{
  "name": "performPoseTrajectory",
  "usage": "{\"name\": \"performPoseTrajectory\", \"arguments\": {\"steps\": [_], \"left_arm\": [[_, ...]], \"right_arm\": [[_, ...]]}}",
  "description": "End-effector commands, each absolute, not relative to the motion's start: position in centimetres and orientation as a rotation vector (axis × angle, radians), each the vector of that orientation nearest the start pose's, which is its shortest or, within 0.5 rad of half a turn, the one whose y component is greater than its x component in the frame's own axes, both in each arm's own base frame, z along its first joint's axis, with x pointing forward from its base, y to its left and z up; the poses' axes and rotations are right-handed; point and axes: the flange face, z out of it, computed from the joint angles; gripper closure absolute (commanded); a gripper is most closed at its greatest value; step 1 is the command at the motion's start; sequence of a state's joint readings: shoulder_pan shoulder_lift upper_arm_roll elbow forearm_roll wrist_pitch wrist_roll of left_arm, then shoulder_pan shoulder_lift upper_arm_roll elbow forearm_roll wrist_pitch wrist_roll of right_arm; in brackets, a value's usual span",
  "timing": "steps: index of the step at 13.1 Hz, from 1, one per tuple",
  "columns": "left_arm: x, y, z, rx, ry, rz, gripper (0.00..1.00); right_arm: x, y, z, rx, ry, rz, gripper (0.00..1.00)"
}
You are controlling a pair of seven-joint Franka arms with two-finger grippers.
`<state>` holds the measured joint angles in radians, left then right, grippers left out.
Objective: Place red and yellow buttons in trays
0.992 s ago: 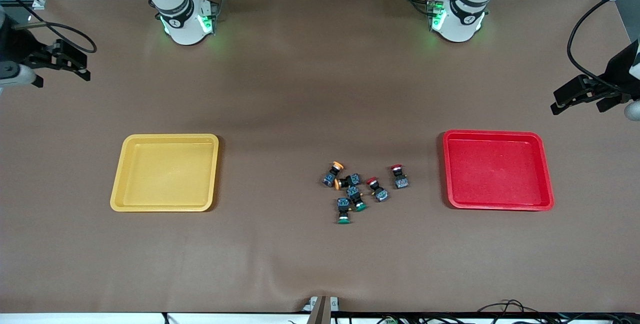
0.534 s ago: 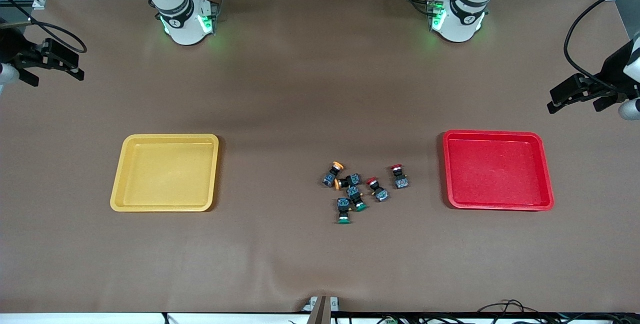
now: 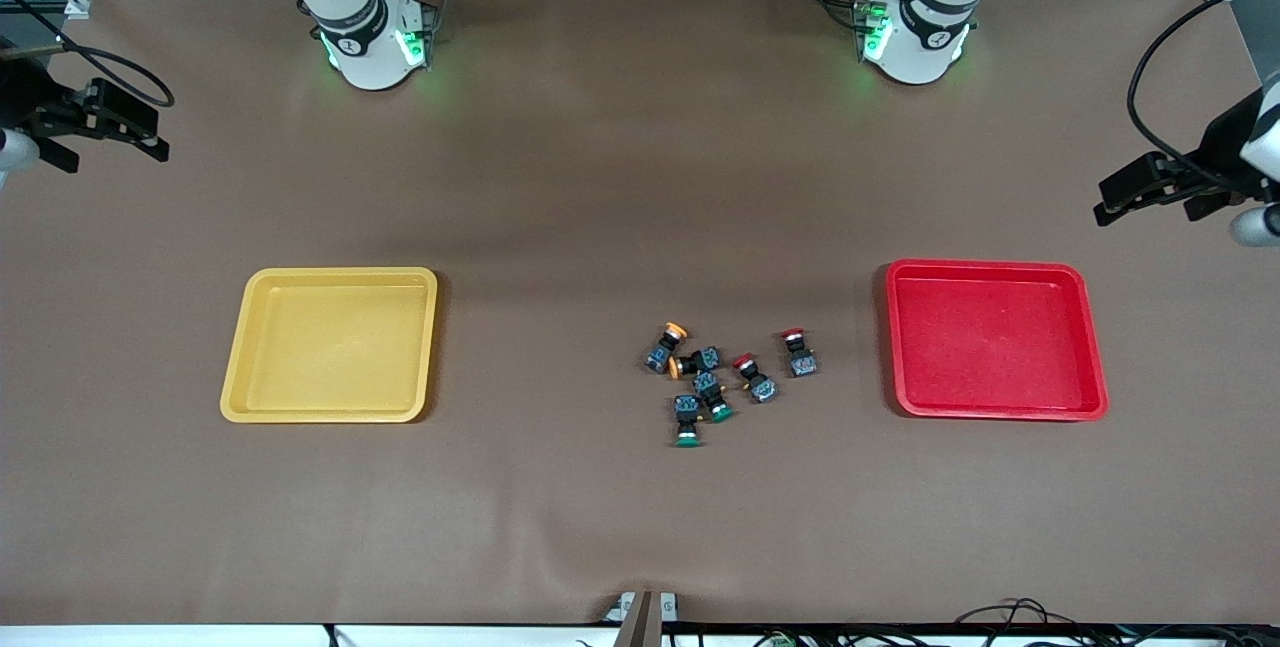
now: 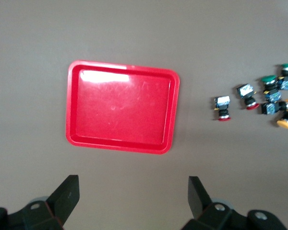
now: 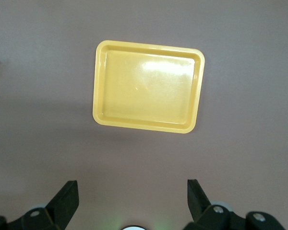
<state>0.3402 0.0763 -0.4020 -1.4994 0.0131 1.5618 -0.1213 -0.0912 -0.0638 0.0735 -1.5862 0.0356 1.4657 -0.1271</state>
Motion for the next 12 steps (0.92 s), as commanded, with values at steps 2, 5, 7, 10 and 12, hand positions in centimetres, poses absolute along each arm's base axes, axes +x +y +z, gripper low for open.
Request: {"name": "performPoseTrajectory", "arguments": {"steps": [2,5,7,10,12], "left_arm": [[58.1,-2.1,57.3,-3.140,-0.090,0.174,0.00],[60.6,-2.7,52.3,-3.178,-0.078,0.286,0.00],[62.5,-5.0,48.4,-3.184,-0.114,0.288,0.00],[65.0,-7.8,42.6,-3.207,-0.189,0.277,0.00],[66.2,-11.5,38.0,-3.221,-0.281,0.266,0.00]], "right_arm": [[55.4,-1.5,58.8,-3.082,-0.148,0.236,0.00],[57.7,-2.4,54.6,-3.060,-0.129,0.339,0.00],[58.8,-2.9,52.2,-3.051,-0.117,0.392,0.00],[60.3,-3.3,49.6,-3.043,-0.095,0.403,0.00],[61.0,-3.1,48.7,-3.042,-0.095,0.380,0.00]]}}
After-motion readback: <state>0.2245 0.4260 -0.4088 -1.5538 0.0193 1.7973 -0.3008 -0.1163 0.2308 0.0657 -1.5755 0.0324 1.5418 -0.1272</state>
